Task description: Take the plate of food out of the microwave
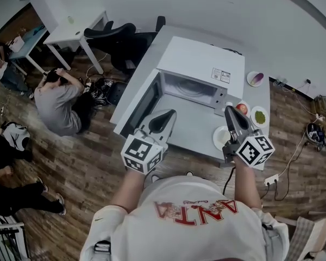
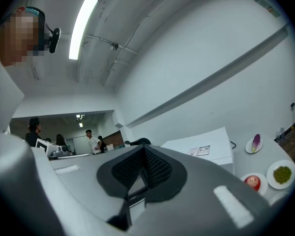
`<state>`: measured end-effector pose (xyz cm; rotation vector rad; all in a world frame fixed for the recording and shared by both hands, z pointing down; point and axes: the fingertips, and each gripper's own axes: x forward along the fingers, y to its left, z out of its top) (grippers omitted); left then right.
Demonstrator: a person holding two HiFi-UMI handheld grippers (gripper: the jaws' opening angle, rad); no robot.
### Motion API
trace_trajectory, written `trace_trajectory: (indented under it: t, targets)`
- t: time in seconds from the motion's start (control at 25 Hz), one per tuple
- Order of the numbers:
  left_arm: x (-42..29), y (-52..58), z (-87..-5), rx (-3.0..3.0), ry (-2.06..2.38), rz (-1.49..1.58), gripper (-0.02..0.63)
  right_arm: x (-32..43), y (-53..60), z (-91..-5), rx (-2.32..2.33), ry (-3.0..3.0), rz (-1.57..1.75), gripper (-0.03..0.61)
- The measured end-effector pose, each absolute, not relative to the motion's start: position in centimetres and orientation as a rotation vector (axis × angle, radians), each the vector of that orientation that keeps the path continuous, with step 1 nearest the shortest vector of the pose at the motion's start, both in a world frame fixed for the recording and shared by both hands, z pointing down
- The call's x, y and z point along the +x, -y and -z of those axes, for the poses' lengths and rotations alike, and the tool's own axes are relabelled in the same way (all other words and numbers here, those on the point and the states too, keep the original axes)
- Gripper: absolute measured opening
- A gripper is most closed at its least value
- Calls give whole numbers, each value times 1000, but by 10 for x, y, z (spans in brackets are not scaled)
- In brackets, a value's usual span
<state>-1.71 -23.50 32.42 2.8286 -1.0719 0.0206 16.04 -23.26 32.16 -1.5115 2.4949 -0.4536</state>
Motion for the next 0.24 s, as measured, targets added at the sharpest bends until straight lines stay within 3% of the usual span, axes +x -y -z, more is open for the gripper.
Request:
trace_trajectory:
  t: [0.24]
  targets:
    - [-15, 230, -327, 2818, 1055, -19, 9, 153, 229, -322, -1442, -2525, 473, 2]
